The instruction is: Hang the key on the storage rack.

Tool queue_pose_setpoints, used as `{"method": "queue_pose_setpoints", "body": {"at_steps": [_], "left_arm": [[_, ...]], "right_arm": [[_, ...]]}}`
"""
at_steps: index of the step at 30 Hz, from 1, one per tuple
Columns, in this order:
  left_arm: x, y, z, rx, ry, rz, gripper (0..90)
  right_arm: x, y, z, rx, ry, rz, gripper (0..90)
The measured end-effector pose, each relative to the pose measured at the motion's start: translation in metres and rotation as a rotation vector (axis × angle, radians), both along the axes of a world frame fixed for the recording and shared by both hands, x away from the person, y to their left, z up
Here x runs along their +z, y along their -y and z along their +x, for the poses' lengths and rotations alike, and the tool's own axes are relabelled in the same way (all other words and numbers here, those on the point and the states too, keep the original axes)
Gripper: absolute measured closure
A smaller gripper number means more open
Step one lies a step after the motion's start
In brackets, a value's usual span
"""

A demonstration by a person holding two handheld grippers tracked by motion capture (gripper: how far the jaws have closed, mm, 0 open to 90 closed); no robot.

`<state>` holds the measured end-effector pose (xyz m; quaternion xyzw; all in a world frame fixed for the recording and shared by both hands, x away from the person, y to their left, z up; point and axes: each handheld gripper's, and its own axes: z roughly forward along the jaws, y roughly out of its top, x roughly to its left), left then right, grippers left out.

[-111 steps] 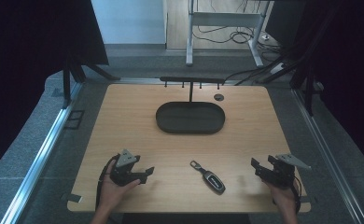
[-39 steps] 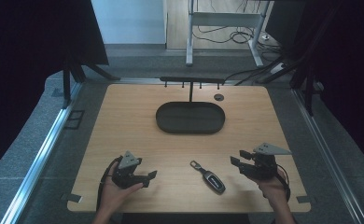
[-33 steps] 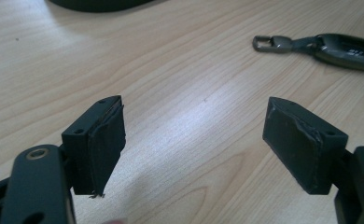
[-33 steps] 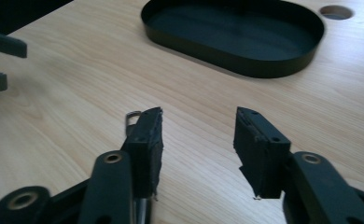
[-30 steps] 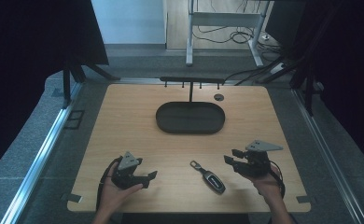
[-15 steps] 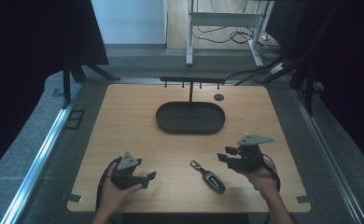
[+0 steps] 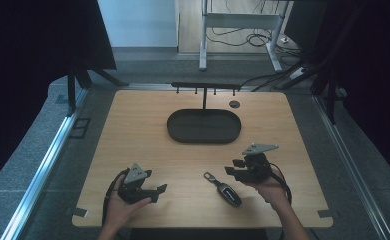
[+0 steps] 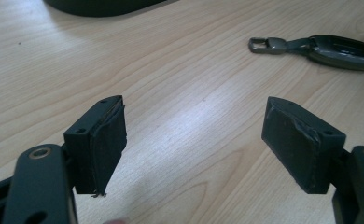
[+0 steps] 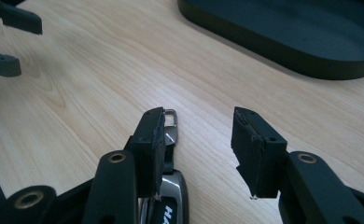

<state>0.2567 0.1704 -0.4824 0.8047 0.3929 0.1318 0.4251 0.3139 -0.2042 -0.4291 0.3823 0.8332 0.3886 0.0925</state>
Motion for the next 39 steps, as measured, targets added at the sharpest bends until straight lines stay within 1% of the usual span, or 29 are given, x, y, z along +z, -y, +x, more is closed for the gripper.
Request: {"method": "queue_pose_setpoints", "body": {"at_steps": [2,5,8,9,14,19,22,27,31,34,35,36,38,39], "left_arm": [[0.000,0.001,0.000,-0.004,-0.003,-0.004,22.3],[0.000,0.001,0.000,-0.007,-0.006,-0.003,22.5],[-0.001,0.002,0.000,-0.008,-0.010,0.003,22.6],[-0.002,0.002,0.001,-0.008,-0.012,0.004,22.6],[0.000,0.002,0.000,-0.009,-0.012,-0.004,22.6],[-0.001,0.001,0.000,-0.008,-0.014,-0.002,22.6],[-0.001,0.000,0.001,-0.008,-0.011,0.001,22.7],[-0.002,0.001,0.001,-0.007,-0.013,0.011,23.0],[-0.002,0.002,0.001,-0.010,-0.011,0.009,23.0],[-0.002,0.001,0.001,-0.007,-0.012,0.010,23.1],[-0.002,0.001,0.001,-0.006,-0.012,0.010,23.2],[-0.002,0.001,0.001,-0.006,-0.011,0.010,23.2],[-0.002,0.000,0.001,-0.006,-0.010,0.007,23.1],[-0.002,0.000,0.000,-0.007,-0.009,0.008,23.2]], "right_arm": [[0.000,-0.004,0.001,0.002,-0.009,-0.019,54.9],[-0.001,-0.007,0.003,0.004,-0.016,-0.031,54.9],[-0.002,-0.009,0.004,0.006,-0.017,-0.037,54.2],[-0.003,-0.012,0.004,0.009,-0.025,-0.042,54.1],[-0.003,-0.016,0.004,0.021,-0.035,-0.061,54.1],[-0.003,-0.018,0.005,0.023,-0.043,-0.070,54.0],[-0.004,-0.020,0.007,0.026,-0.056,-0.078,54.5],[-0.004,-0.025,0.009,0.046,-0.074,-0.092,54.6],[-0.004,-0.031,0.011,0.062,-0.087,-0.124,54.6],[-0.005,-0.034,0.012,0.074,-0.094,-0.136,55.0],[-0.007,-0.037,0.012,0.085,-0.105,-0.154,55.6],[-0.007,-0.037,0.012,0.085,-0.105,-0.154,55.6],[-0.009,-0.040,0.013,0.093,-0.116,-0.170,56.5],[-0.011,-0.042,0.013,0.097,-0.131,-0.172,56.8]]}}
